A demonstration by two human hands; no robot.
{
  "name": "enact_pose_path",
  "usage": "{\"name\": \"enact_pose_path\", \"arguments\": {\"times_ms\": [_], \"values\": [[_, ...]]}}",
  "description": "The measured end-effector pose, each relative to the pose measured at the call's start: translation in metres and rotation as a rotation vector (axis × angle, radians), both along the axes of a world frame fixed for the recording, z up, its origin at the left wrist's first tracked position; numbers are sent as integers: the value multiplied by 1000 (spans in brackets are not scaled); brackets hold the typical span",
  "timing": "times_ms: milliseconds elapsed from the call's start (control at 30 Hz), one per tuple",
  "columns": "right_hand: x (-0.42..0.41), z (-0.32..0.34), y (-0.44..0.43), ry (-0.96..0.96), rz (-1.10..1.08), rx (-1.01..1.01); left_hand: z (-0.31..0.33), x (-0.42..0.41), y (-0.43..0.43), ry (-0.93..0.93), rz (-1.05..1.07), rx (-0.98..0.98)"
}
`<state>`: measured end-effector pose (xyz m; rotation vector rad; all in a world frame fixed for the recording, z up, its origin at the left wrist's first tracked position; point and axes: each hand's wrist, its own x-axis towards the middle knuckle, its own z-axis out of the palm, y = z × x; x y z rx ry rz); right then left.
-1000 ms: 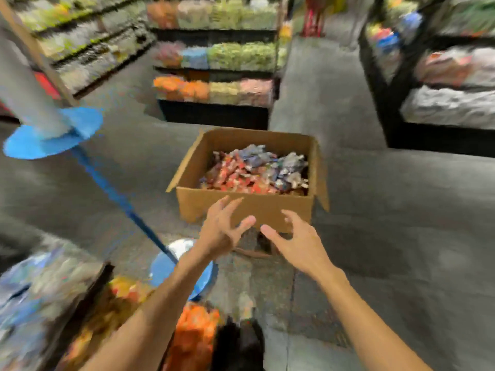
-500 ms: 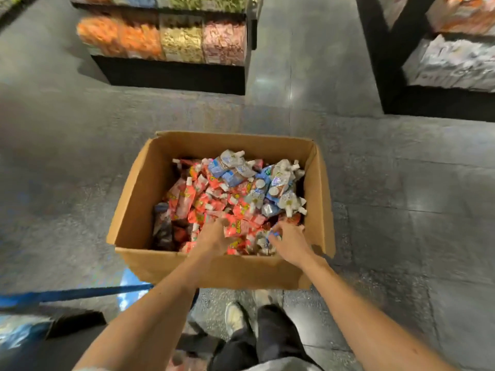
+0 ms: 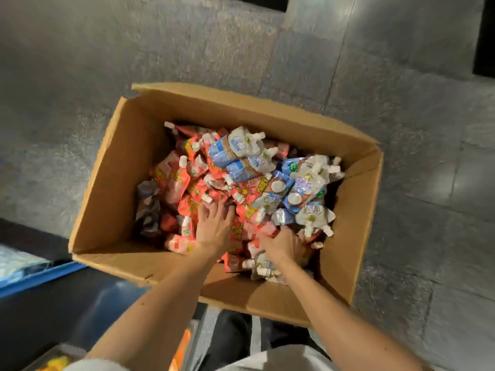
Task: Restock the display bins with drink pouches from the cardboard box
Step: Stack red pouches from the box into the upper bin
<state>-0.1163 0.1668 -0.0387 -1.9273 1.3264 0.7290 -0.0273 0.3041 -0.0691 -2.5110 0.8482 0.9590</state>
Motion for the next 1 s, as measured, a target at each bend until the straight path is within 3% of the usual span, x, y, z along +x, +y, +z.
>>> {"name": "enact_pose_path", "arguments": {"times_ms": [133,367,500,667,767,1000], "values": [[11,-6,4,1,-247,80,-1,1,3,-60,100,-48],[5,-34,8,-68,-316,132,2,17,1,80,103,-74],[9,-15,3,-66,-310,166,10,23,6,112,110,-154],[-1,-3,-18,-48,-100,316,25,39,27,187,245,-186],[-8,0,-27,-14,76,294,38,46,41,247,391,-257],[-25,-2,-27,-20,600,52,55,47,61,501,1050,-560]]}}
